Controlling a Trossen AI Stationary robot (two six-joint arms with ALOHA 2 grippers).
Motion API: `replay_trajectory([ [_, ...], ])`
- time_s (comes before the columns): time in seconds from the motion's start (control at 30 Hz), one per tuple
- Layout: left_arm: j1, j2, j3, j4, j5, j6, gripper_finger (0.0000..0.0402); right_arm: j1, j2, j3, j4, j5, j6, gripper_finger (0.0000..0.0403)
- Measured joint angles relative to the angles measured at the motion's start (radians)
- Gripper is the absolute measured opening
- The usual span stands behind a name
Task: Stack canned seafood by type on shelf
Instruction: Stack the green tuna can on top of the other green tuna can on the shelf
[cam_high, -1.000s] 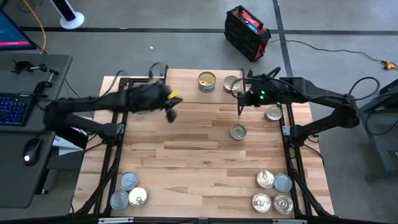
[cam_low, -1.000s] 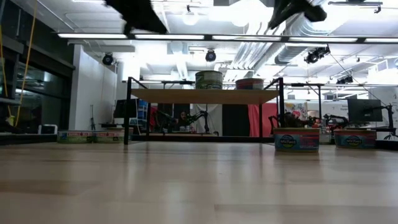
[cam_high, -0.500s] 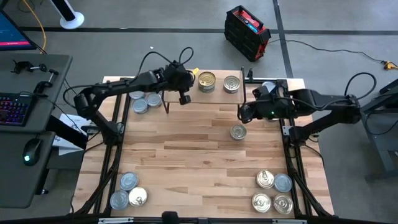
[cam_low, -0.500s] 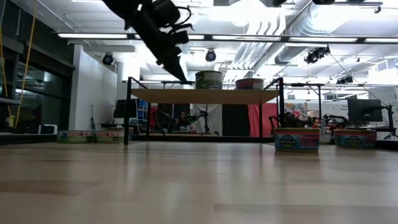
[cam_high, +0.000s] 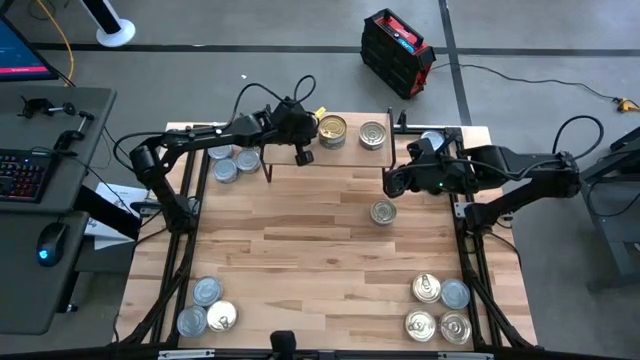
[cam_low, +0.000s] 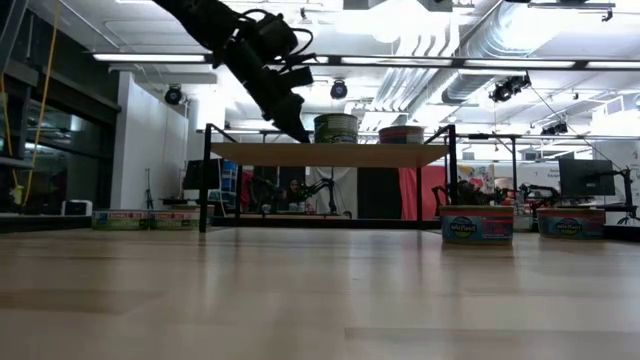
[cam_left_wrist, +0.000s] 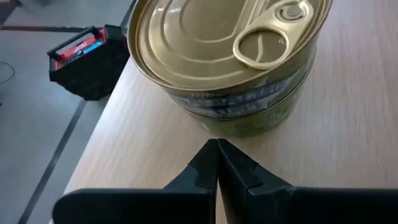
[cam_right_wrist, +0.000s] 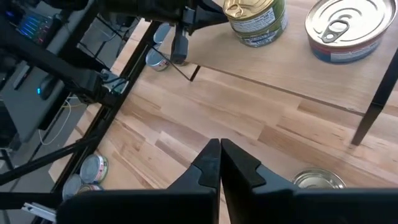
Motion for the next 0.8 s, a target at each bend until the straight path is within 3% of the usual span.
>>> replay_trajectory([
  [0.53,-0.036,0.038,0.000,0.090,0.041,-0.009,0.0000,0.000,0.000,0.000,0.052,0.036,-0.004,0.0000],
  [0.8,-0.072,0.080,-0.001,0.156,0.000,-0.026,0.0000,0.000,0.001,0.000,0.064,0.040,-0.004,0.0000],
])
